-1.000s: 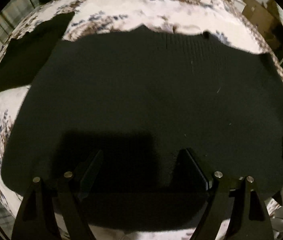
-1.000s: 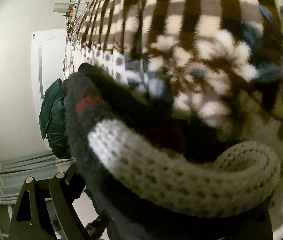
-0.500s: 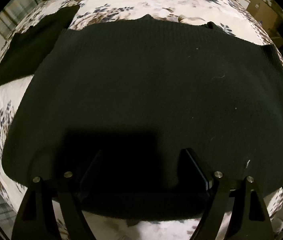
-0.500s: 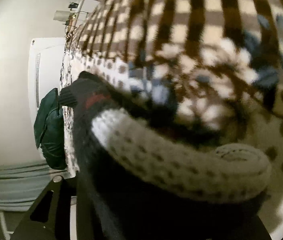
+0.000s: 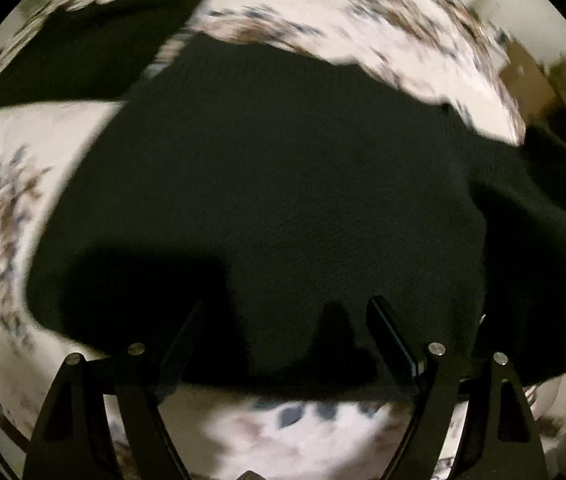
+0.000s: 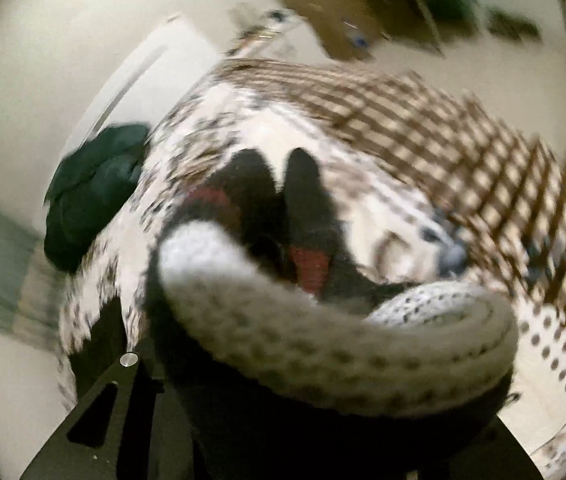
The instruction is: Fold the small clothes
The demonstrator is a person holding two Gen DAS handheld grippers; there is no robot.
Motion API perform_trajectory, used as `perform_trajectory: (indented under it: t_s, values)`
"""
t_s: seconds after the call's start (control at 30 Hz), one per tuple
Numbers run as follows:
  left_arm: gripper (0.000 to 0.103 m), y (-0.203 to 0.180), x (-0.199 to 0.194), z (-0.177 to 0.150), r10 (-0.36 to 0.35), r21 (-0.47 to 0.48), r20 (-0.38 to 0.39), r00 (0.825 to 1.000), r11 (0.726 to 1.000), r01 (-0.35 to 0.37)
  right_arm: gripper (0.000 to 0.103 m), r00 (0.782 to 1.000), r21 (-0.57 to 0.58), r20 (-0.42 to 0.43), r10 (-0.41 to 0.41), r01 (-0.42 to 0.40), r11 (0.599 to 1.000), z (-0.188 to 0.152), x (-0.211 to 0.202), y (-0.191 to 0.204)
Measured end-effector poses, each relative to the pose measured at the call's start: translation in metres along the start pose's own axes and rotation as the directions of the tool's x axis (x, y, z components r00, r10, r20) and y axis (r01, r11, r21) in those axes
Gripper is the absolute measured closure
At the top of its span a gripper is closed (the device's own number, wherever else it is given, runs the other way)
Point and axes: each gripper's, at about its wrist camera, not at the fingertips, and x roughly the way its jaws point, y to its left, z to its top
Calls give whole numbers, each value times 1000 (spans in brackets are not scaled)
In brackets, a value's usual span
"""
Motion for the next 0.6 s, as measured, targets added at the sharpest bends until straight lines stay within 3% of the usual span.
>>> perform_trajectory:
  t_s: [0.13, 0.2, 0.3, 0.4, 0.43, 0.6]
  values:
    - [21, 72, -43, -6, 10, -151, 65, 998, 988, 0, 69, 1000, -233, 0, -8, 8, 972, -26, 2, 86]
    - [21, 111, -62, -12, 39, -225, 89, 995, 974, -18, 70, 1000, -350, -15, -7, 1, 937, -50, 10, 131]
    - [21, 163, -80, -23, 89, -320, 116, 989, 946, -48, 70, 999, -522, -39, -6, -15, 853, -100, 27, 193]
    - [22, 207, -90, -35, 130, -400, 127, 983, 914, -70, 70, 996, -698, -84, -32, -36, 715, -171, 47, 248]
    - [21, 217, -89, -37, 141, -419, 125, 982, 905, -76, 70, 993, -762, -101, -54, -43, 646, -202, 57, 262]
    - [22, 255, -83, -57, 160, -492, 96, 982, 866, -93, 70, 988, -936, -87, -128, -37, 351, -310, 76, 281]
